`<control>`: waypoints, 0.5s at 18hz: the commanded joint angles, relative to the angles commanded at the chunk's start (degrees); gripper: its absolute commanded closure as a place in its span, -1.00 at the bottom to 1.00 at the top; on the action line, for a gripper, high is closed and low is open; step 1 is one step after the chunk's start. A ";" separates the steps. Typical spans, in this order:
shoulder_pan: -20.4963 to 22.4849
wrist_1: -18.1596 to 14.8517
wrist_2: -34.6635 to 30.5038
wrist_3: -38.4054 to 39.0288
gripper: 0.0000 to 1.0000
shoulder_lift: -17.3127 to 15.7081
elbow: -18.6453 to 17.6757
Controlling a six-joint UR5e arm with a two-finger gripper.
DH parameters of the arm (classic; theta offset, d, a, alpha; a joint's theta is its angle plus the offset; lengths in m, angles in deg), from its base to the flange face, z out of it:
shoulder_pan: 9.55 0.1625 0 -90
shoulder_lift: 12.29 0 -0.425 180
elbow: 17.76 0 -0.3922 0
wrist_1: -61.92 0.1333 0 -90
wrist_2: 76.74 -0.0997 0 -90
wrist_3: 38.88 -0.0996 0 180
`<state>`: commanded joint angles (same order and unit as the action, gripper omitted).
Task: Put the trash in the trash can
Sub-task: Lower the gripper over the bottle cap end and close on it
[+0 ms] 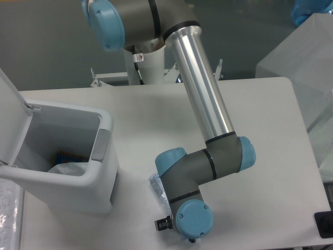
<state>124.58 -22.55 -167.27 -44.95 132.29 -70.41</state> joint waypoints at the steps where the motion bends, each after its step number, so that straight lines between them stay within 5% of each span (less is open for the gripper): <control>1: 0.00 0.00 0.09 0.00 0.33 -0.09 0.00; 9: 0.00 0.00 0.61 -0.79 0.41 -1.32 0.00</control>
<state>124.58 -22.55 -166.65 -45.74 130.98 -70.41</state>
